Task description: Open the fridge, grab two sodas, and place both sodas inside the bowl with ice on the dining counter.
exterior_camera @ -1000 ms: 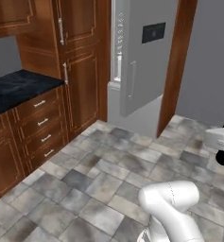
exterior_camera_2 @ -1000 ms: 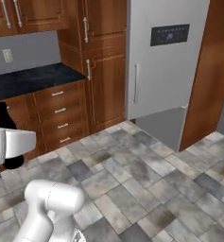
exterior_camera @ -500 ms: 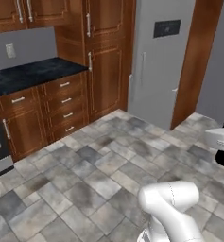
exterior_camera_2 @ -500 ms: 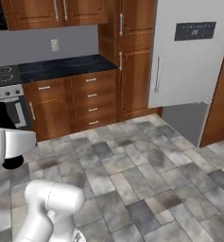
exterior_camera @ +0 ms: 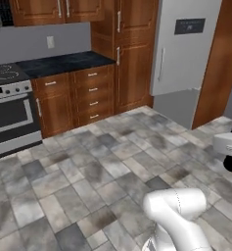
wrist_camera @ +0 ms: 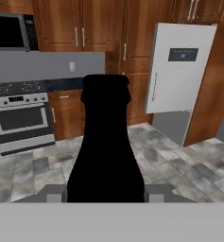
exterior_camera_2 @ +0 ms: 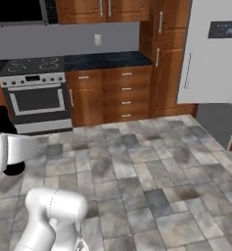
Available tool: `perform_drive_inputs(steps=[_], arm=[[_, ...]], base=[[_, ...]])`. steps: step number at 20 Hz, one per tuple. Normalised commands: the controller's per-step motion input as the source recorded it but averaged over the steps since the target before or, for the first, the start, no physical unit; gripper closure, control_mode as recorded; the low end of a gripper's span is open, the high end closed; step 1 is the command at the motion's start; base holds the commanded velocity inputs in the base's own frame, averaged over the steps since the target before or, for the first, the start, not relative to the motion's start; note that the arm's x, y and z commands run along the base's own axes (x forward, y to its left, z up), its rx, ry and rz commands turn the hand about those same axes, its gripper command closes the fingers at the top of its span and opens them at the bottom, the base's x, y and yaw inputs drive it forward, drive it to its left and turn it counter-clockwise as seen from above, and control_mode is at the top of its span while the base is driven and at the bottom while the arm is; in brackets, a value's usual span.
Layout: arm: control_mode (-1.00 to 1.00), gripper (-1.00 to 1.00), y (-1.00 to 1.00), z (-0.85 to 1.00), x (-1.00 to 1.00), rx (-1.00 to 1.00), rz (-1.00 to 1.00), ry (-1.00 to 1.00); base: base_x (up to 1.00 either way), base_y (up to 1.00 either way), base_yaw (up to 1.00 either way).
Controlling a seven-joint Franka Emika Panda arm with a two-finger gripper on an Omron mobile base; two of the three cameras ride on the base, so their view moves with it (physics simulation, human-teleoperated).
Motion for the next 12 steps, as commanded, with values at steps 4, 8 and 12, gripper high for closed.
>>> perform_drive_inputs(steps=[4,8,12], arm=[[1.0,1.0,0.0,0.0,0.0,0.0,0.0,0.0],[1.0,1.0,0.0,0.0,0.0,0.0,0.0,0.0],[1.0,1.0,0.0,0.0,0.0,0.0,0.0,0.0]], base=[[-1.0,0.09,0.25],[-1.0,0.28,0.17],[-1.0,0.39,0.15]])
